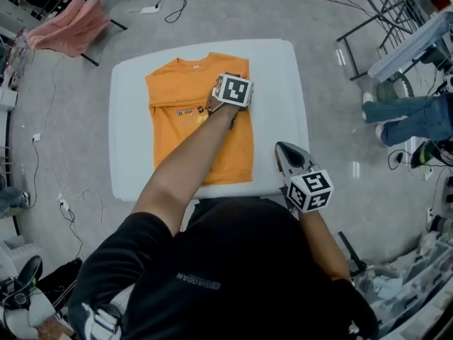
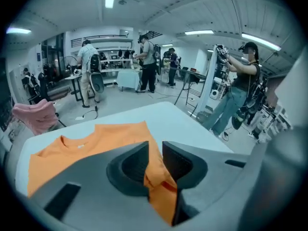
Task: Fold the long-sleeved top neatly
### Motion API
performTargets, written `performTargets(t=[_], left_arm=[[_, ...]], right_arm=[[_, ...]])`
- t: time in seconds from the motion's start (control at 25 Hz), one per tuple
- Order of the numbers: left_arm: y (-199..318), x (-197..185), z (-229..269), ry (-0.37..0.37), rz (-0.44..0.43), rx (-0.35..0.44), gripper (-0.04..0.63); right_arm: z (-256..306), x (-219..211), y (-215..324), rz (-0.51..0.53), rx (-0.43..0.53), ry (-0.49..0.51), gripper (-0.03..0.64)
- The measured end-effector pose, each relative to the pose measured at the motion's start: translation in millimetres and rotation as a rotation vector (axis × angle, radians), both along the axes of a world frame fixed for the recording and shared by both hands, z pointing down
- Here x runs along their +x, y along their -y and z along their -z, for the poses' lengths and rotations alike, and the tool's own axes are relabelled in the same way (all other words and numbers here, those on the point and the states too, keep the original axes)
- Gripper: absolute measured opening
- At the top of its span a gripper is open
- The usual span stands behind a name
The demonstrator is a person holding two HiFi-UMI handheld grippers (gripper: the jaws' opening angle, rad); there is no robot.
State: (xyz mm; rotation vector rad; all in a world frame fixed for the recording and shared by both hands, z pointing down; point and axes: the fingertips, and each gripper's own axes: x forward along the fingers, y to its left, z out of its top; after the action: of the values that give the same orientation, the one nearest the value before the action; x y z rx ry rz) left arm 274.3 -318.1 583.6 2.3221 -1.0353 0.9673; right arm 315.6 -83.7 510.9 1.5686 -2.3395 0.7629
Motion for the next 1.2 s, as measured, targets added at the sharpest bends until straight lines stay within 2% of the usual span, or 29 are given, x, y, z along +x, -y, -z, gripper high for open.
performTargets(t=[0.08,0.12,0.28,0.48,0.68,0.88,1.0,1.2], left_arm=[[-10,2,-3,-0.003,-0.047,-0.011,0.129],[-15,3,-2,-0.018,-0.068,-0.012,0.137],[-40,3,12,-0.095,-0.118,-0.030,0.138],[-61,-24,34,-0.149,-0.133,-0.014,0.137],[-70,-72,61,-0.211,-0.093,0.014,0.133],[-73,-127,81,-0.253,-0.018,0.061,0.034],[-82,-158,91,-0.270,-0.005,0.087,0.011],[-113,-217,93,-0.229,-0.040,0.140,0.006]], right_arm=[[-2,1,2,0.002,-0.004,-0.001,0.005],[-3,-1,3,0.006,-0.005,-0.001,0.005],[-6,-13,8,0.038,-0.005,-0.002,0.006],[-5,-34,15,0.077,0.004,-0.001,0.005],[-4,-50,17,0.085,0.008,-0.010,0.006],[-7,-63,16,0.080,0.000,-0.030,0.005],[-6,-74,16,0.078,-0.001,-0.040,0.005],[-10,-86,16,0.056,-0.010,-0.056,0.005]])
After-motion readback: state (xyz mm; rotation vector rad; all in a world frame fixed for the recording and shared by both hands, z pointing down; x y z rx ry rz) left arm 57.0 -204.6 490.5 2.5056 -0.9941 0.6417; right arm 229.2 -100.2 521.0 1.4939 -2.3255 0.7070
